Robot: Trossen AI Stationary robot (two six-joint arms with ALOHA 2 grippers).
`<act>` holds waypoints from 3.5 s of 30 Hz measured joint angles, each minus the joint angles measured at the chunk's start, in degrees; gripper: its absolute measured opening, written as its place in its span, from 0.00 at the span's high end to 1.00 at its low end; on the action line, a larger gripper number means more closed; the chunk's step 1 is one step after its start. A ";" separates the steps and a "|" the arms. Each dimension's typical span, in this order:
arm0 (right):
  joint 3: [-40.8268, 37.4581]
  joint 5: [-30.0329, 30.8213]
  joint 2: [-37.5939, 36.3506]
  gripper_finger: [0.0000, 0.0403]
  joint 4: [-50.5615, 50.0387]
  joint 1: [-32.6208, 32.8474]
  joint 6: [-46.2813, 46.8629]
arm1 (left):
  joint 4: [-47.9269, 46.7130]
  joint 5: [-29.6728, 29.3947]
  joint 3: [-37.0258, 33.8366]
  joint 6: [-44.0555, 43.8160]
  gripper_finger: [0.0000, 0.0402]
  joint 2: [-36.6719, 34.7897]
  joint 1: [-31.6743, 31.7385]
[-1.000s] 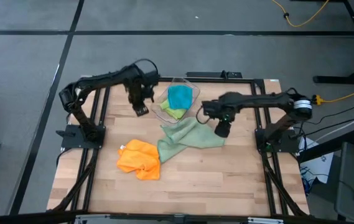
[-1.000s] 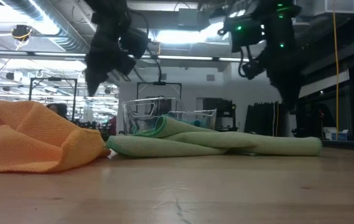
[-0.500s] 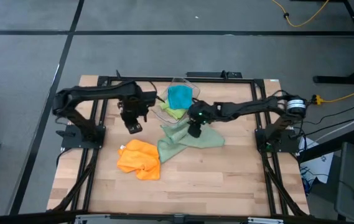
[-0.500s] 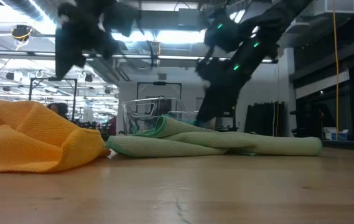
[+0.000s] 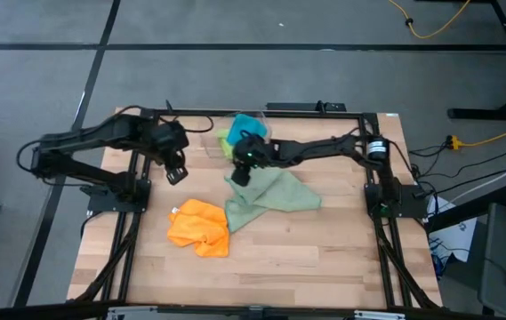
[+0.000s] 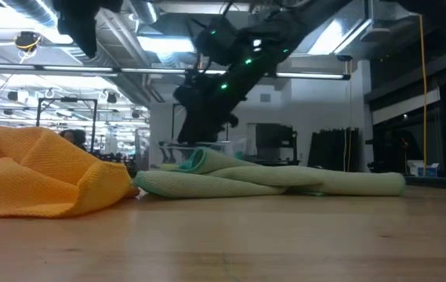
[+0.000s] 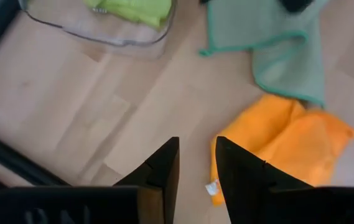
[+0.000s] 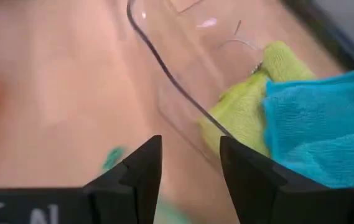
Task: Fold microfiber towels
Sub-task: Adjust the transparent bin, then fold the green towel
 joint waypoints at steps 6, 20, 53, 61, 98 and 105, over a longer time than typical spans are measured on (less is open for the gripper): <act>6.41 0.48 7.30 0.59 0.02 -2.60 -2.35 | 0.03 -6.54 0.00 -4.66 0.76 -1.71 -3.08; 8.55 -3.49 8.61 0.59 -3.44 -4.11 -1.25 | 1.39 -12.82 0.00 -9.31 0.76 -0.96 -11.01; 2.10 17.05 -9.85 0.59 -49.94 23.94 7.87 | 40.13 -20.21 -22.12 -13.12 0.76 -0.66 -22.30; -5.51 17.10 -9.82 0.59 -31.06 25.48 7.36 | 40.10 -20.40 -22.12 -5.46 0.76 -0.66 -22.39; -15.26 -1.79 -4.33 0.59 17.45 25.61 -16.50 | 41.47 -23.55 -22.12 -0.12 0.76 -0.66 -22.39; -15.25 -1.26 -4.32 0.49 18.41 25.52 -14.78 | 41.47 -23.63 -22.12 -0.12 0.76 -0.65 -22.39</act>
